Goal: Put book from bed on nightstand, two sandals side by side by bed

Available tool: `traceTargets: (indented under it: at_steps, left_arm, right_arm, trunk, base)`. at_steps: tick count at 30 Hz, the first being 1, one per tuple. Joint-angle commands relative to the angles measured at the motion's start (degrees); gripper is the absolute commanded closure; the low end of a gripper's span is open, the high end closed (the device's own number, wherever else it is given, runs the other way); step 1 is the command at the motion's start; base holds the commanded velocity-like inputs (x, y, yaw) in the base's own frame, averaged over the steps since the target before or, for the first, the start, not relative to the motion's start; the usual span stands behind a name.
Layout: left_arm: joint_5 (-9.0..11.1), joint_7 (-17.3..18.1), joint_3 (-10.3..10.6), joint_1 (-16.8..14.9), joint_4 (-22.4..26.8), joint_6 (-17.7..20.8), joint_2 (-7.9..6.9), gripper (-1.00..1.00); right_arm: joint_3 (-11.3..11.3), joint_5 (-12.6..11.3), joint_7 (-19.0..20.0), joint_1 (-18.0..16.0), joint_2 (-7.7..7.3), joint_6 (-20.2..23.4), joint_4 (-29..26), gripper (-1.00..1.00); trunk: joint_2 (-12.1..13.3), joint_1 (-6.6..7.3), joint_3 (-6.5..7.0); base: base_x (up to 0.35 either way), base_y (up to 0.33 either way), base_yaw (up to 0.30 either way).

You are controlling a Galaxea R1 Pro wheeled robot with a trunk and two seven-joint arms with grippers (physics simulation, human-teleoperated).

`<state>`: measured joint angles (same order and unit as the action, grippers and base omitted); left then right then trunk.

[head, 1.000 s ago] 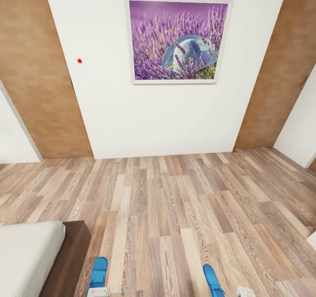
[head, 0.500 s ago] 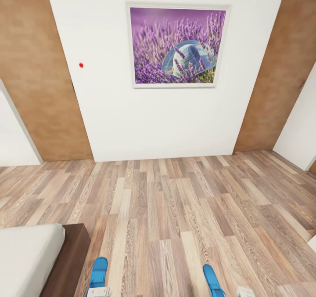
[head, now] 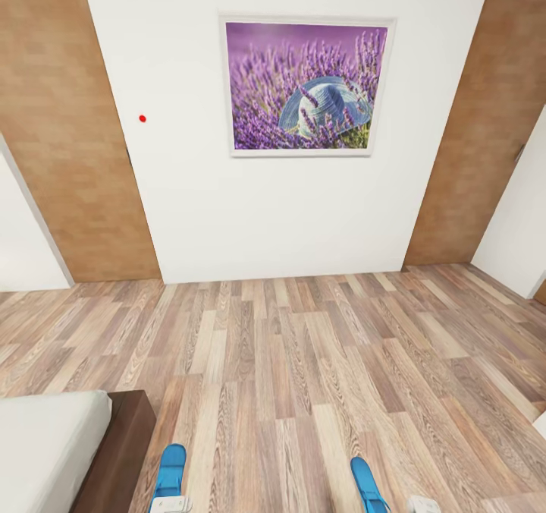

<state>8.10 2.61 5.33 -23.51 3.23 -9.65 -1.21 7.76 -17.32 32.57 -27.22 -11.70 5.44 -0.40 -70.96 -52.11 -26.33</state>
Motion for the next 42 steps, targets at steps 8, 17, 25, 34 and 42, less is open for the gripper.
traceTargets:
  at_steps: [8,17,25,34,42]
  left_arm:
    - [0.60,0.20,0.47,-0.04,-0.07,-0.20,-0.02,1.00]
    - [0.60,0.20,0.47,-0.04,-0.07,-0.20,-0.02,1.00]
    - [0.60,0.20,0.47,-0.04,-0.07,-0.20,-0.02,1.00]
    - [0.78,0.20,0.38,0.54,0.02,-0.28,0.39,1.00]
    - [0.78,0.20,0.32,0.91,0.10,-0.28,0.34,1.00]
  right_arm:
    - [0.42,-0.50,0.13,-0.03,0.01,0.45,-0.04,1.00]
    - [0.42,-0.44,0.06,-0.03,0.00,0.44,-0.04,1.00]
    - [0.42,-0.44,-0.04,-0.03,0.01,0.36,0.02,1.00]
    - [0.42,-0.36,-0.13,-0.03,0.01,0.36,0.05,1.00]
    - [0.42,-0.35,-0.13,-0.03,0.01,0.36,0.05,1.00]
  trunk:
    - [-0.03,0.00,0.14]
    - [-0.03,0.00,0.75]
    - [-0.03,0.00,0.77]
    - [-0.03,0.00,0.77]
    - [-0.03,0.00,0.77]
  base:
    - [0.000,0.000,0.000]
    - [0.024,0.000,0.000]
    - [0.302,0.000,0.000]
    - [0.072,0.000,0.000]
    - [0.141,0.000,0.000]
